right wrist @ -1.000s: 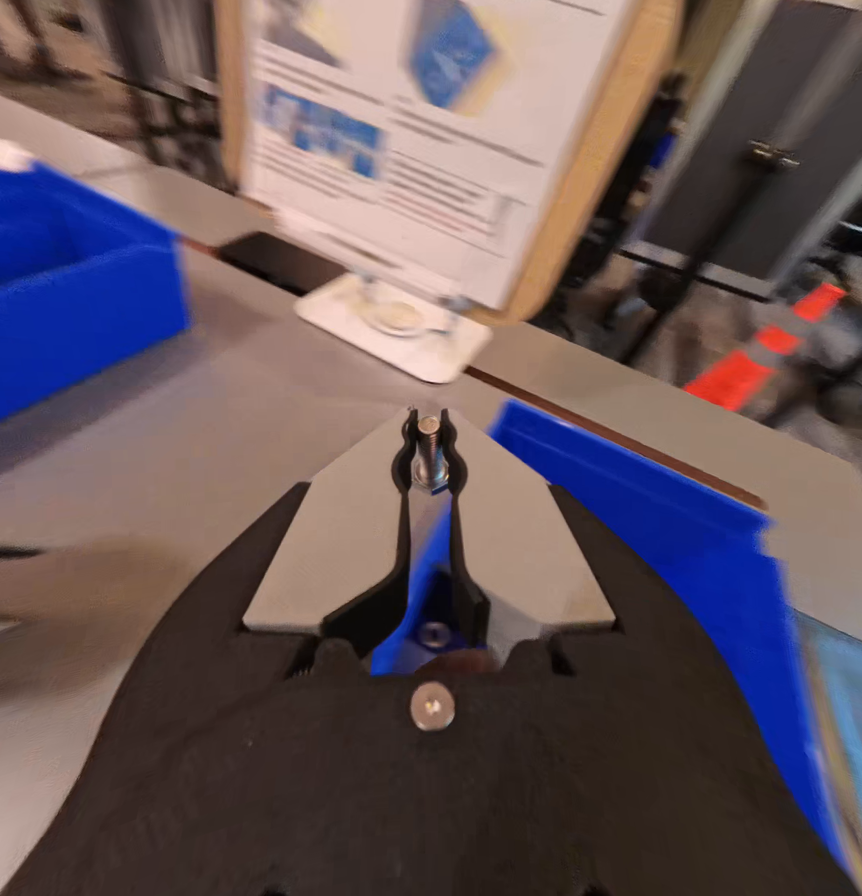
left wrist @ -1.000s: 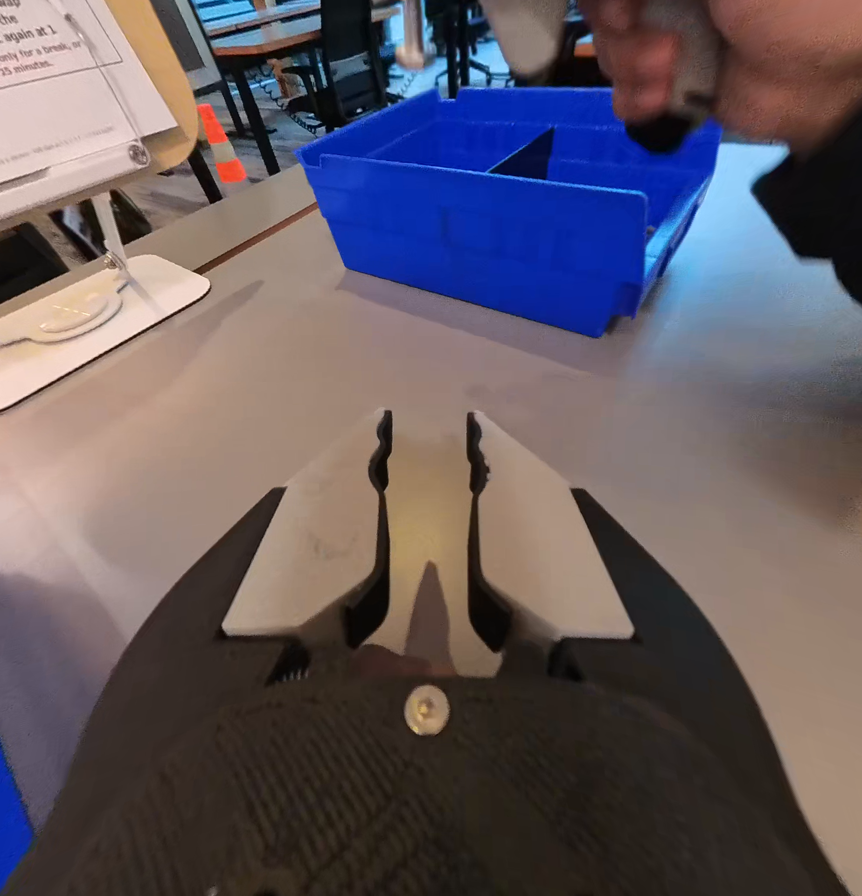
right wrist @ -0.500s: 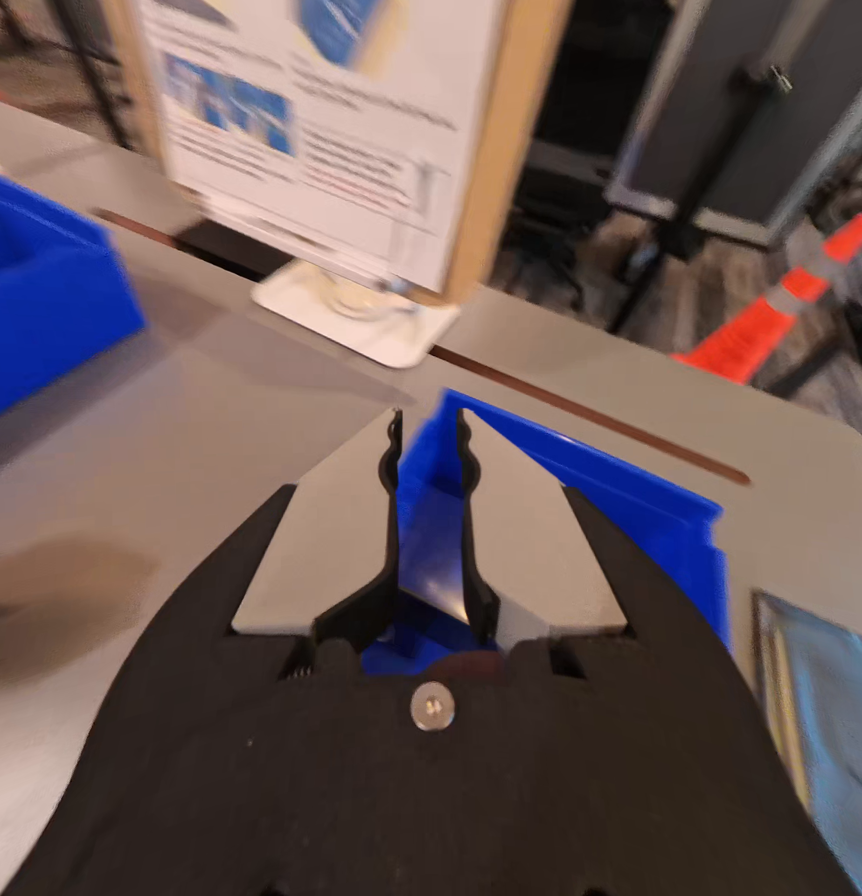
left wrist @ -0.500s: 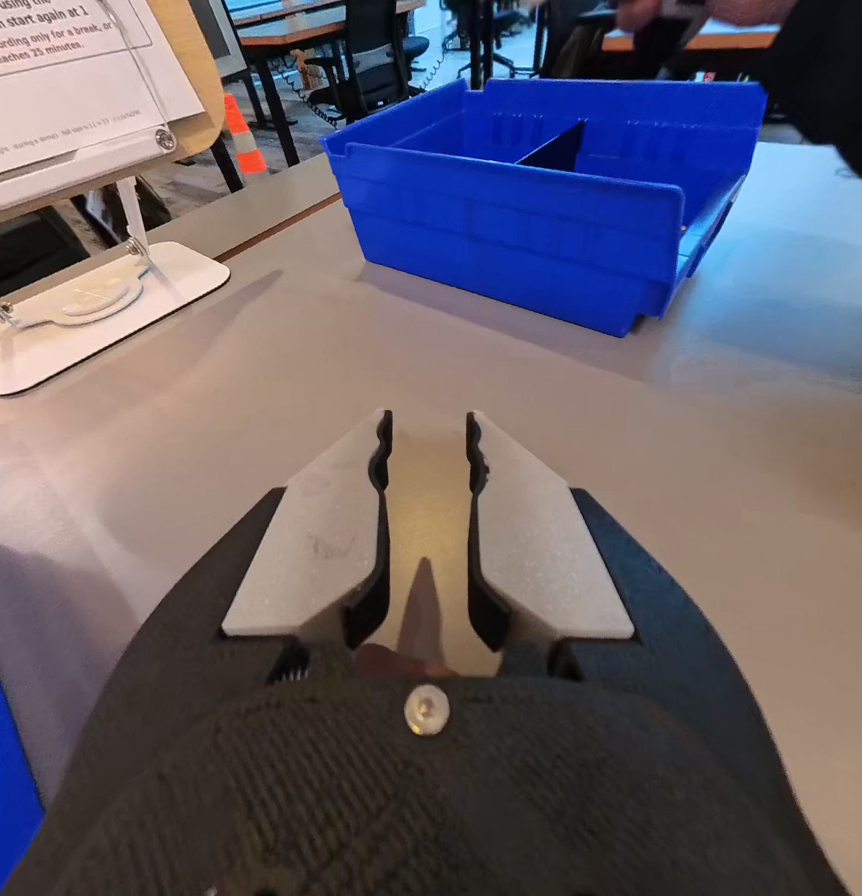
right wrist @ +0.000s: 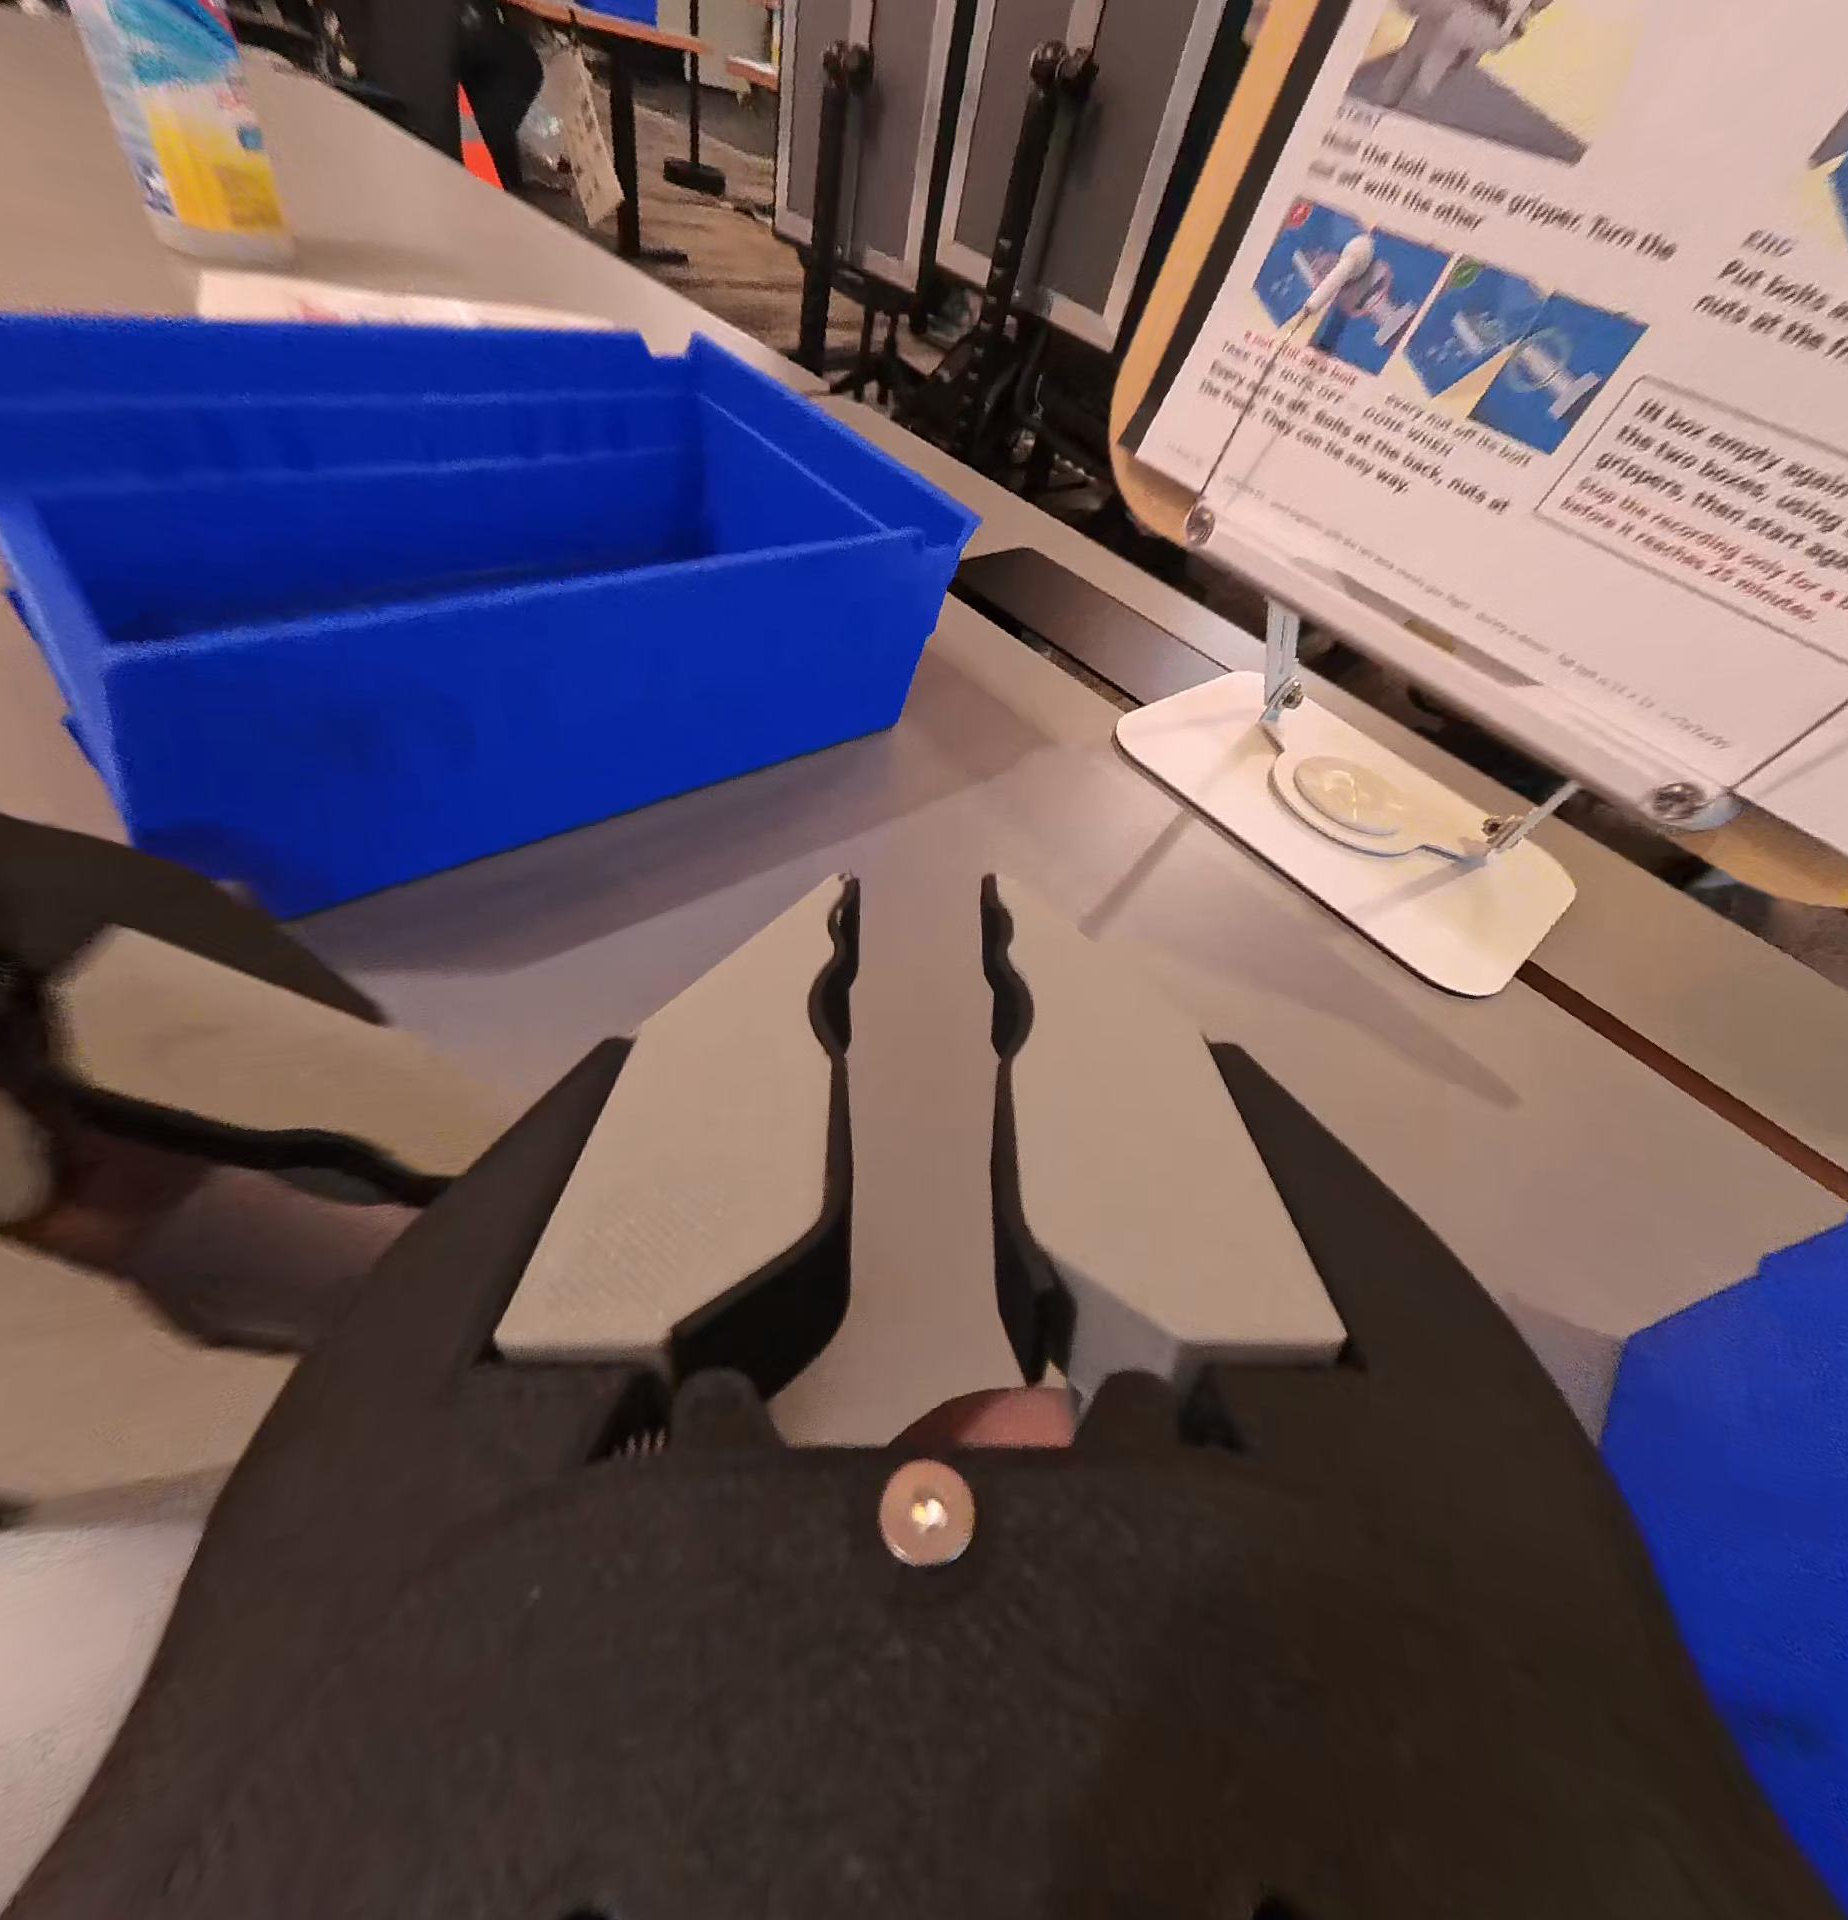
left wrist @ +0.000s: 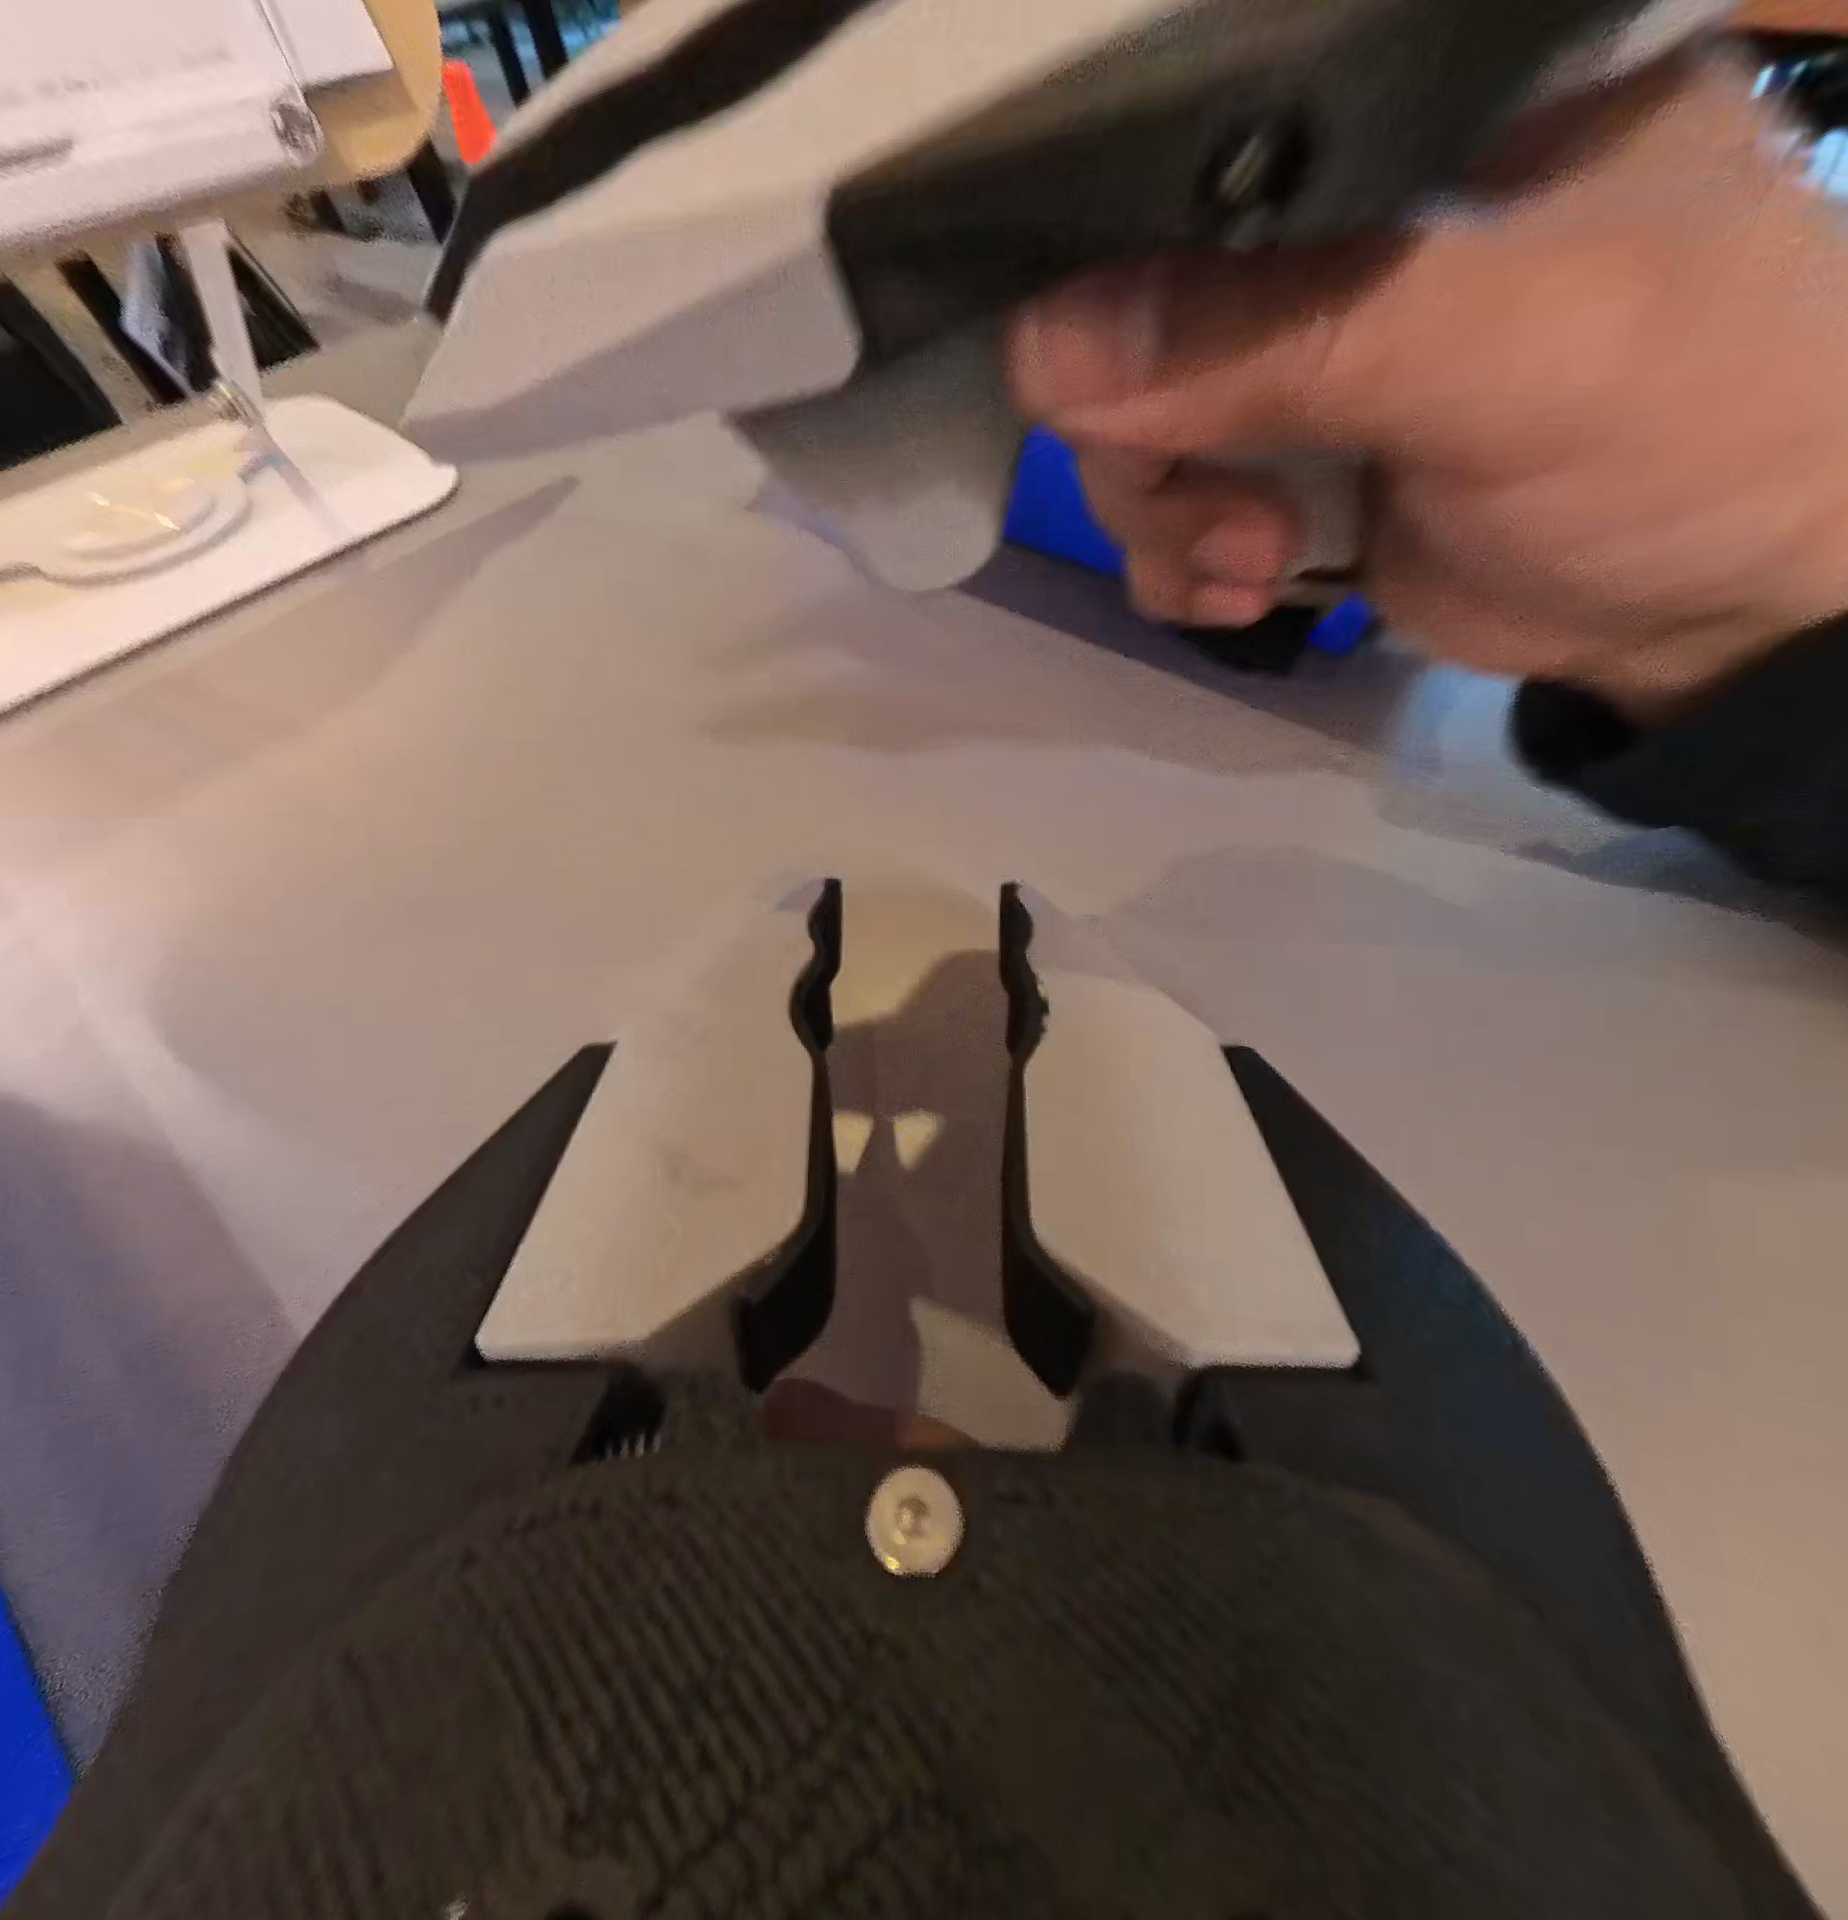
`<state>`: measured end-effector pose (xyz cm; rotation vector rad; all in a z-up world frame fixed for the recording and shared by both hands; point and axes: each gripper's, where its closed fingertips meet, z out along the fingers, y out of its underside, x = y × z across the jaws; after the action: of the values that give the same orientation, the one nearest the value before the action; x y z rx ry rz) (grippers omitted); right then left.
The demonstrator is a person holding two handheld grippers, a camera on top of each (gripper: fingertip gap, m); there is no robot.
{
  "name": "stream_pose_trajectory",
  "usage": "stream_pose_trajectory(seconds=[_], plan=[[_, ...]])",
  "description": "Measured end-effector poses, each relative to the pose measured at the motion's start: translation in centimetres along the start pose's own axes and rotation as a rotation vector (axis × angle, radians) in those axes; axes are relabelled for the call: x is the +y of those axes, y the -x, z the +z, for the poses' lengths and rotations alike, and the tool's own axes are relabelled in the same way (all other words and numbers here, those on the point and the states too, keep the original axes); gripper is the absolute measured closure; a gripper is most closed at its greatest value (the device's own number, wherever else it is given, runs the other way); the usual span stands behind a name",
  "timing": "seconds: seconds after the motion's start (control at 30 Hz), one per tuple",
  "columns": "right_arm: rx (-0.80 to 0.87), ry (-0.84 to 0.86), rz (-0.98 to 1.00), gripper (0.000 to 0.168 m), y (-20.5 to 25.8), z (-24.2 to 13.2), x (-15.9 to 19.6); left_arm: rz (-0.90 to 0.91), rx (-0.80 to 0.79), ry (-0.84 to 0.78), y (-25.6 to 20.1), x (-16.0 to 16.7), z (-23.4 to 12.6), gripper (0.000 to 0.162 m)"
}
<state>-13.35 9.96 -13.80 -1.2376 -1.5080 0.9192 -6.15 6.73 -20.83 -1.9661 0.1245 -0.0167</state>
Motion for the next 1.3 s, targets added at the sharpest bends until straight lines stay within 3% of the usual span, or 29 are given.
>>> stream_pose_trajectory(seconds=[0.13, 0.23, 0.27, 0.3, 0.33, 0.4, 0.53, 0.7, 1.0, 1.07, 1.23, 1.3], plan=[[0.005, 0.009, -0.054, 0.148, 0.4, 1.0, 2.1, -0.015, 0.066, -0.046, -1.4, -1.0, -4.5, 0.133], [0.000, 0.035, -0.055, 0.148, 0.1, 0.7, 3.1, 0.014, 0.008, -0.096, 1.6, -3.8, -9.9, 0.134], [-0.004, 0.035, -0.044, 0.148, 0.0, 0.6, 3.2, 0.014, 0.000, -0.099, 3.1, -4.6, -11.8, 0.141], [-0.006, 0.032, -0.030, 0.147, -0.1, 0.5, 3.2, 0.025, 0.020, -0.075, 4.3, -4.9, -13.4, 0.152], [-0.009, 0.028, -0.015, 0.147, -0.3, 0.5, 3.1, 0.044, 0.054, -0.013, 5.6, -4.5, -14.6, 0.151], [-0.019, 0.022, 0.017, 0.147, -0.4, 0.4, 3.0, 0.081, 0.078, 0.147, 9.2, -2.5, -15.9, 0.137], [-0.039, 0.029, 0.032, 0.145, -0.1, 0.6, 3.3, 0.255, 0.057, 0.360, 15.9, 1.5, -15.5, 0.139], [-0.049, 0.051, 0.007, 0.145, 0.3, 1.1, 4.1, 0.325, 0.271, 0.482, 16.3, 5.1, -12.4, 0.145], [-0.054, 0.044, 0.036, 0.145, -0.2, 1.1, 4.2, 0.384, 0.359, 0.718, 18.5, 10.4, -9.7, 0.136], [-0.061, 0.034, 0.048, 0.145, -0.2, 1.0, 3.9, 0.405, 0.329, 0.677, 18.7, 10.2, -8.5, 0.154], [-0.068, 0.018, 0.046, 0.146, -0.1, 0.5, 3.6, 0.456, 0.234, 0.670, 20.6, 9.9, -9.2, 0.154], [-0.085, 0.002, 0.057, 0.146, 0.1, 0.3, 3.2, 0.407, 0.176, 0.572, 21.6, 7.6, -10.8, 0.154]])
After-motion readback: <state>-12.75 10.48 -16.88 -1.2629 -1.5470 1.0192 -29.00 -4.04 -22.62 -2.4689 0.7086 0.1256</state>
